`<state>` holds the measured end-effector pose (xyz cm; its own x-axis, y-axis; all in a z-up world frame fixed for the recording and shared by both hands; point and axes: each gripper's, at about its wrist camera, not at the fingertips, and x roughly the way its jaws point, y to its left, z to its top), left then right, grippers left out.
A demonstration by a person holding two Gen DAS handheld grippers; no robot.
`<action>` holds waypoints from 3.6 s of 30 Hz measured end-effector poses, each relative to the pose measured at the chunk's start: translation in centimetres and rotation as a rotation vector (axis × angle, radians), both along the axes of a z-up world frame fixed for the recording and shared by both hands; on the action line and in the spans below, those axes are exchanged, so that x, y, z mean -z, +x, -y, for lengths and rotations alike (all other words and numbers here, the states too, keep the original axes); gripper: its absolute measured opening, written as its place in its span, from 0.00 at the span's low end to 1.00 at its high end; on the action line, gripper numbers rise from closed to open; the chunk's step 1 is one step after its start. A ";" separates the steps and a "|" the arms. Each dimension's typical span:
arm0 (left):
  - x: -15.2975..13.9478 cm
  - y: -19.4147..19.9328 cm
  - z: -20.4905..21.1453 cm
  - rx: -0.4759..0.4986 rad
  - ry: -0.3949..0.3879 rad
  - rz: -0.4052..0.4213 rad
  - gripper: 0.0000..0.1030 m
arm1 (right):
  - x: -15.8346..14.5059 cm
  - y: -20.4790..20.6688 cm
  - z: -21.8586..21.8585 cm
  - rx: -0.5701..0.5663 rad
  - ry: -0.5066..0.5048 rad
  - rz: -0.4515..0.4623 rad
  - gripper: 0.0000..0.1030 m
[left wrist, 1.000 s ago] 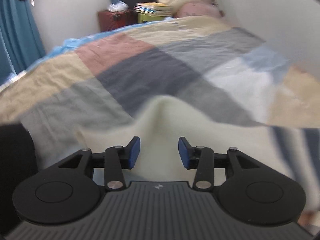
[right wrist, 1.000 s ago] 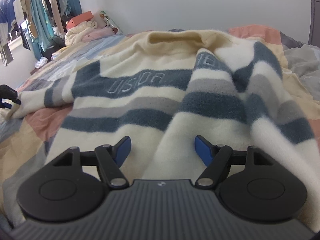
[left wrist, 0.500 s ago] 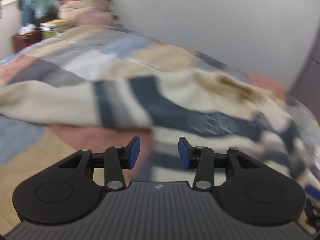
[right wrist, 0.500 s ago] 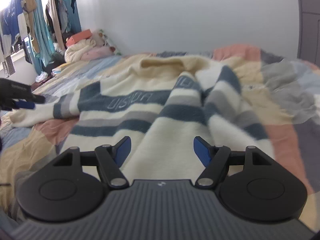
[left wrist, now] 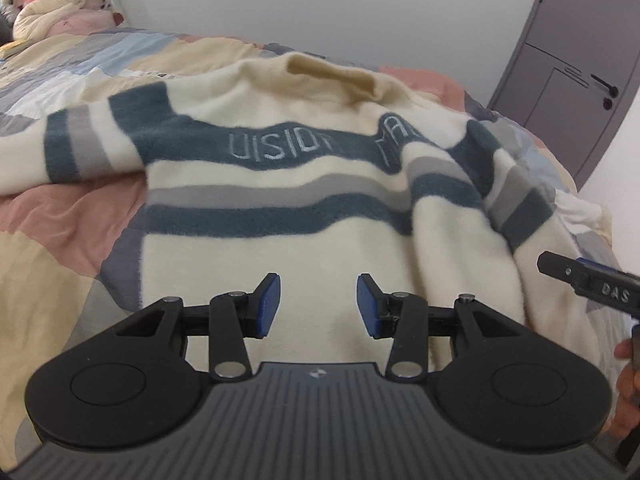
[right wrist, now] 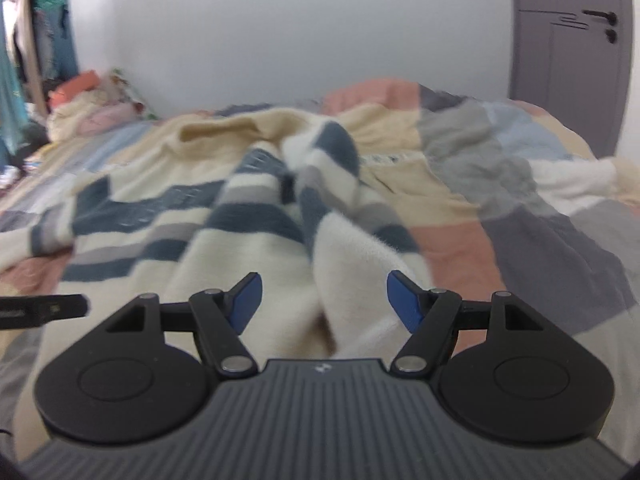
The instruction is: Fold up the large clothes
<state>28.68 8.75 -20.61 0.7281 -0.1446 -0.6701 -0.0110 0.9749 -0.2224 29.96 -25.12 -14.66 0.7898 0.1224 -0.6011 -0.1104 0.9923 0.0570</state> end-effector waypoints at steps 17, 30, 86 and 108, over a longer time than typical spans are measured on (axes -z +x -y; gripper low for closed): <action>1.5 1.2 -1.8 -0.006 -0.063 -0.015 0.47 | 0.0 1.3 2.4 0.209 -0.012 -0.037 0.85; 1.9 1.6 -2.6 -0.036 -0.111 -0.031 0.47 | 1.3 3.0 4.2 0.182 0.164 -0.200 0.17; 4.1 4.0 -2.5 -0.151 -0.014 -0.029 0.54 | 3.7 9.6 20.2 0.149 -0.095 0.188 0.83; 4.0 3.7 -2.4 -0.175 -0.033 -0.038 0.54 | 3.3 11.3 17.8 0.115 -0.332 0.268 0.07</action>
